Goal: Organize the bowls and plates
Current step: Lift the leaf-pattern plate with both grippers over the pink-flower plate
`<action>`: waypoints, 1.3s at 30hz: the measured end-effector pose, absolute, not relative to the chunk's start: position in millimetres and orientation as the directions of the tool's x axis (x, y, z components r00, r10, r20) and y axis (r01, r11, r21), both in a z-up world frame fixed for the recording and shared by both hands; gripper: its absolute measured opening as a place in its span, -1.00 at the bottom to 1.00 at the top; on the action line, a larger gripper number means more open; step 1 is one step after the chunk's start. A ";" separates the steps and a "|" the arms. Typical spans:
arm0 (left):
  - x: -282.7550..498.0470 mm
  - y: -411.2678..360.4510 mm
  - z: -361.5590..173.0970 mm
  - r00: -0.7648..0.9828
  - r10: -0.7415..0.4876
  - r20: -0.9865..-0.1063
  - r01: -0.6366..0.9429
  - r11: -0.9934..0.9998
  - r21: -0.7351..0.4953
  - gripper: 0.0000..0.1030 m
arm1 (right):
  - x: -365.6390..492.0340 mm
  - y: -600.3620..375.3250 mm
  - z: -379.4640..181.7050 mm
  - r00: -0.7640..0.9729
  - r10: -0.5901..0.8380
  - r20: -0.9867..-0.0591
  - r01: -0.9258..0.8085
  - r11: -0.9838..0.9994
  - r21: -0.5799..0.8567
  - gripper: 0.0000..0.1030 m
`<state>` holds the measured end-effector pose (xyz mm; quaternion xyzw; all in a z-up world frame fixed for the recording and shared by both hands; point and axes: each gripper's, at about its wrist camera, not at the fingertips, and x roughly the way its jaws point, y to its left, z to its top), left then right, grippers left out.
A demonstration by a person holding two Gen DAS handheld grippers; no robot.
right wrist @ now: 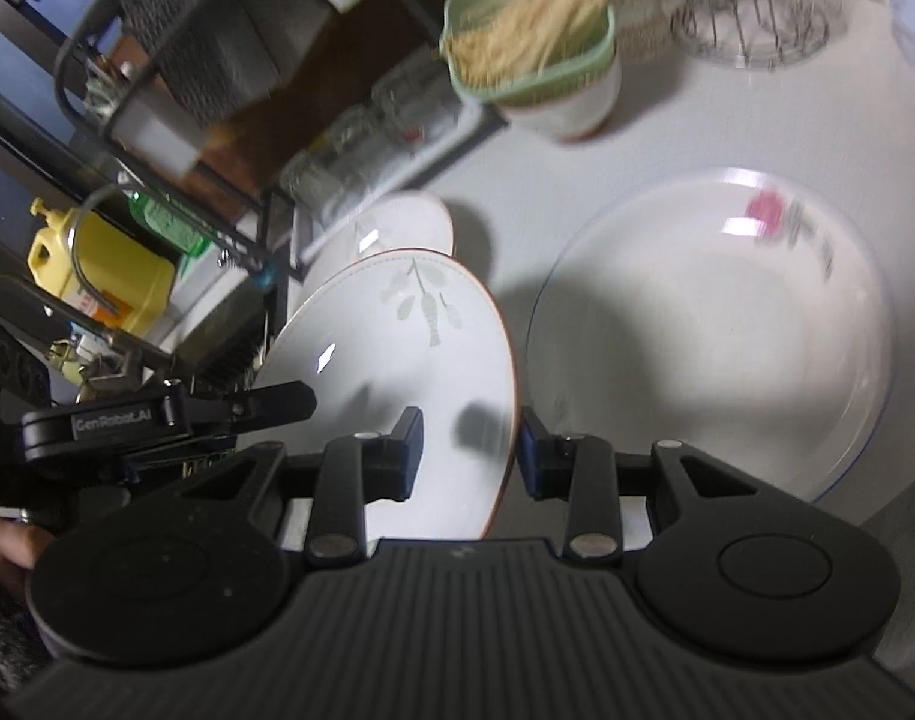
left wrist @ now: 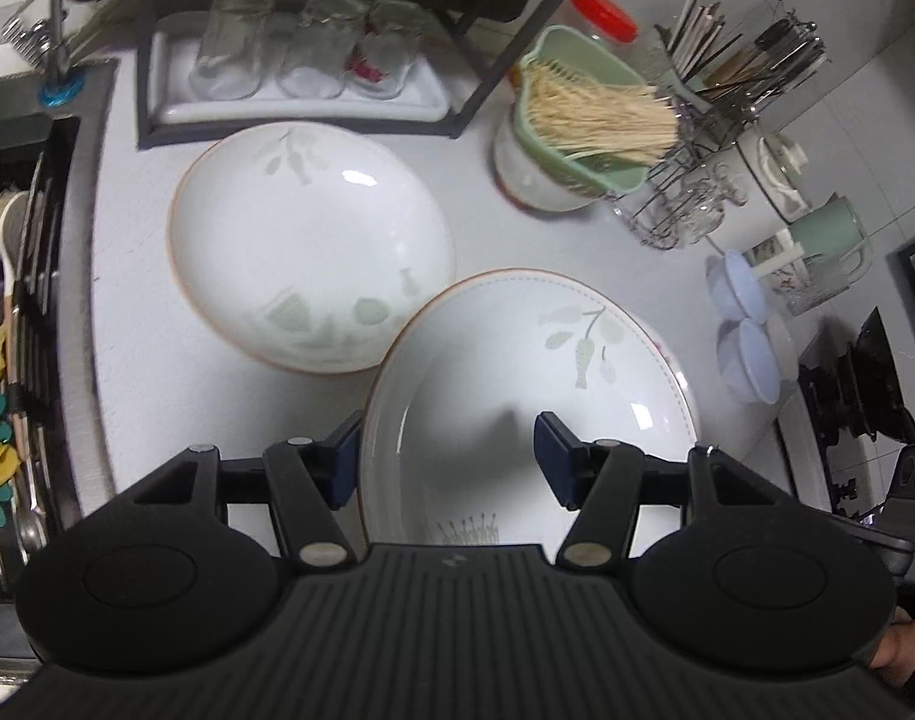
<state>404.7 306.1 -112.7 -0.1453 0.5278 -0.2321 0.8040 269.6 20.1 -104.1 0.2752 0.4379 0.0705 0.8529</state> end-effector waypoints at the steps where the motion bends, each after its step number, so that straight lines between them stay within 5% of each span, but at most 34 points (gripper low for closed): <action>1: 405.1 298.9 -108.5 0.335 -0.529 -0.780 0.218 0.849 -0.482 0.24 | 269.8 14.4 -101.2 0.611 0.355 -0.708 0.121 0.842 0.526 -0.30; 17: 400.3 192.3 -93.6 0.316 -0.505 -0.803 0.121 0.861 -0.494 0.24 | 273.1 -81.7 -73.4 0.608 0.351 -0.712 0.034 0.885 0.465 -0.30; 39: 423.3 107.7 -161.0 0.197 -0.354 -0.914 0.025 0.934 -0.357 0.25 | 297.1 -159.0 -154.3 0.535 0.438 -0.723 -0.013 0.859 0.511 -0.30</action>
